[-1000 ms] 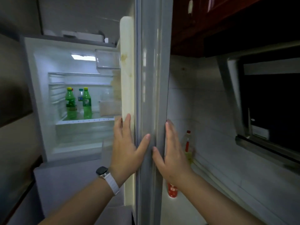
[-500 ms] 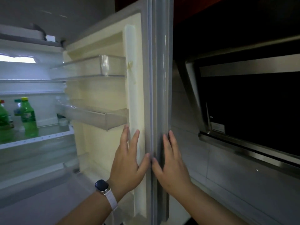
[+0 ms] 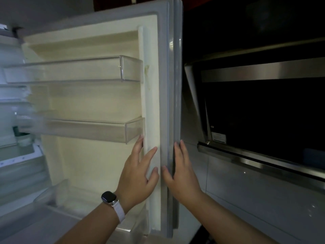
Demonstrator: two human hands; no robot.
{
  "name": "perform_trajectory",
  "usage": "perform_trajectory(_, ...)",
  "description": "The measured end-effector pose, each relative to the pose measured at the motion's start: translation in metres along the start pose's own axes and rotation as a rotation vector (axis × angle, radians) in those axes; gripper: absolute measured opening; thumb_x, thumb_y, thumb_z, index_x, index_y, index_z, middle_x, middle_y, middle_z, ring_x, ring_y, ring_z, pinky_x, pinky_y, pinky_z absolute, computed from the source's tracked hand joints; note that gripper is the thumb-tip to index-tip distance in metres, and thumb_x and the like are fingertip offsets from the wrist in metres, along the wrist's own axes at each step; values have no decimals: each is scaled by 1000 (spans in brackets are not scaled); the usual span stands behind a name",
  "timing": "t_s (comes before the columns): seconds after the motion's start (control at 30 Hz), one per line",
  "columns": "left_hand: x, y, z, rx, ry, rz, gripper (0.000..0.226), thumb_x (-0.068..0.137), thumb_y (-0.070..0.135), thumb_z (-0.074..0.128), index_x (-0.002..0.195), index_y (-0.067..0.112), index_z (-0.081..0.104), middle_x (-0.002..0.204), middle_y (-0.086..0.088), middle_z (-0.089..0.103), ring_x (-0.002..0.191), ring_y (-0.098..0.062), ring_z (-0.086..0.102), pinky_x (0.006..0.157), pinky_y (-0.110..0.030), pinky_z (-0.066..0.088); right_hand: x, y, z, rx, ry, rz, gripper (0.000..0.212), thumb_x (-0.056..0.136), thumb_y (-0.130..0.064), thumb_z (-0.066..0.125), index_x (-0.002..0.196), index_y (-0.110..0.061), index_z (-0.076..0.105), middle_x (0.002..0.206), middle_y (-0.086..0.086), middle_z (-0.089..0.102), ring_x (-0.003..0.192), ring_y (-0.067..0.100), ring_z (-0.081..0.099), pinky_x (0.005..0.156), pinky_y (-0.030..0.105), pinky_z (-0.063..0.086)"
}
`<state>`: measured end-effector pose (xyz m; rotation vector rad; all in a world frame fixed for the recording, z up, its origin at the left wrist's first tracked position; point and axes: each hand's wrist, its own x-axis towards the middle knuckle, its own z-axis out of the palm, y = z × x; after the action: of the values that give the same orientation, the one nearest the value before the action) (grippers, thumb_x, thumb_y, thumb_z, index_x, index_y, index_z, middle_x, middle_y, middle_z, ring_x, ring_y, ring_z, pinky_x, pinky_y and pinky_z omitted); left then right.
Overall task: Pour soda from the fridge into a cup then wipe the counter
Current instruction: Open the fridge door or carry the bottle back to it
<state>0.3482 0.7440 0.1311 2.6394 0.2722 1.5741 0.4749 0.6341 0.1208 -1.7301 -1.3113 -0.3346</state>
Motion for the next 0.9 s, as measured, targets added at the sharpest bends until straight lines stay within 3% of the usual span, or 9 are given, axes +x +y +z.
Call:
perform_trajectory(0.13,0,-2,3,2,9,13,54,89,33,54,139,13,48,161,-16,18,149,-6,8,115,-19,20,1,3,1,-17,11,-1,81,96,-41,53,149,-35,-9,155,-20,-20,148,6,4,108,17,18)
perform_trajectory(0.27,0,-2,1,-13,-6,6,54,89,32,54,139,14,47,161,-12,17,148,-2,10,111,-32,31,1,3,0,2,-8,17,81,96,-42,52,154,-31,-4,155,-23,-20,148,7,4,112,23,21)
perform_trajectory(0.37,-3,-2,-8,-36,-21,23,51,89,30,54,137,12,51,160,-11,22,148,-9,18,112,-34,32,0,-1,-5,24,-38,49,81,96,-42,51,154,-31,-3,155,-26,-20,148,7,4,116,30,24)
perform_trajectory(0.43,-7,-2,-18,-29,-29,28,48,90,29,54,136,14,54,158,-8,27,147,-12,25,114,-30,31,-4,-7,-8,20,-20,69,79,95,-42,52,155,-30,1,157,-25,-15,148,8,5,117,34,26)
perform_trajectory(0.57,-24,-5,-47,10,-58,-53,50,88,30,54,137,19,52,153,5,33,141,-1,28,113,-13,23,-16,-28,-11,47,93,-45,63,92,-35,52,146,-32,19,152,-20,9,142,14,21,110,35,29)
perform_trajectory(0.67,-45,-10,-75,39,-64,-175,50,86,31,54,134,20,54,141,12,43,132,1,38,108,-12,29,-27,-48,-2,38,24,-185,46,86,-38,42,131,-29,36,143,-9,30,131,12,34,104,35,35)
perform_trajectory(0.77,-73,-16,-113,124,-114,-249,46,86,32,54,130,20,58,137,9,49,129,-2,43,108,-15,31,-31,-65,18,17,-95,-336,36,84,-32,47,115,-19,60,125,-2,56,115,11,45,95,36,48)
perform_trajectory(0.9,-111,-26,-177,308,-182,-379,46,85,35,53,129,22,58,136,10,51,127,-6,45,107,-16,28,-25,-96,51,24,-278,-394,47,86,-42,40,120,-19,63,132,-5,55,121,11,46,101,30,43)
